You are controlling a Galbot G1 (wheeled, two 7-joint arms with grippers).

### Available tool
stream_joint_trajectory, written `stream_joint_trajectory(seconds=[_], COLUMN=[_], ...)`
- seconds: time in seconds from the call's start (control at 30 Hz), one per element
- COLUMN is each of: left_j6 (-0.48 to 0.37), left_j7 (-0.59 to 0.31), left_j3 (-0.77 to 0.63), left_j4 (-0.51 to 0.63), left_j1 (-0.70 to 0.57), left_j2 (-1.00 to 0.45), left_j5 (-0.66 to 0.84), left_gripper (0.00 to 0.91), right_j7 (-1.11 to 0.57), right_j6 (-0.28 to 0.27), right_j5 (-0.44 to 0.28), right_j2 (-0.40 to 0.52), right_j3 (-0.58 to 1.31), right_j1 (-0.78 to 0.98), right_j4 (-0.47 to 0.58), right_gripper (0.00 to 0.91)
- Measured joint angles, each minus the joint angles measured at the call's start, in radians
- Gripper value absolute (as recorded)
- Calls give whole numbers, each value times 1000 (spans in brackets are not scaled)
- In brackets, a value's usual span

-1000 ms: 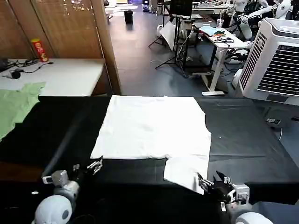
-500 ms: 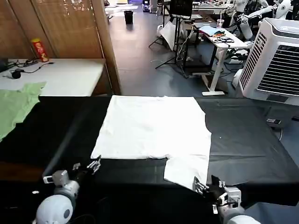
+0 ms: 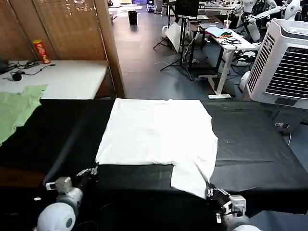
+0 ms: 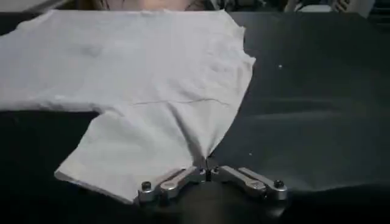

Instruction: Fold and organize the clothes.

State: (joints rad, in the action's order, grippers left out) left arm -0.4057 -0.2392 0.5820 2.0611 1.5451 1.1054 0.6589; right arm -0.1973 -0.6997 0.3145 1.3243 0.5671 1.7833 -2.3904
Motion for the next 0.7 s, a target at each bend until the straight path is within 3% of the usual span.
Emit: stream_joint_trajectory(seconds=[0.13, 0.37, 0.7], left_j6=[16, 84, 136], left_j7=[-18, -3, 25], left_j3=[29, 71, 22], left_j4=[47, 114, 62], left_j1=[62, 148, -10], left_j2=[-7, 9, 67], left_j5=[10, 27, -73], left_gripper=[0, 0, 0], right_j7=[30, 134, 165], right_j6=[17, 162, 227], right_j5=[4, 9, 30], right_j2=[-3, -45, -140], right_j3=[15, 32, -27], right_j1=[4, -93, -377], right_j4=[-14, 51, 291], right_gripper=[0, 0, 0])
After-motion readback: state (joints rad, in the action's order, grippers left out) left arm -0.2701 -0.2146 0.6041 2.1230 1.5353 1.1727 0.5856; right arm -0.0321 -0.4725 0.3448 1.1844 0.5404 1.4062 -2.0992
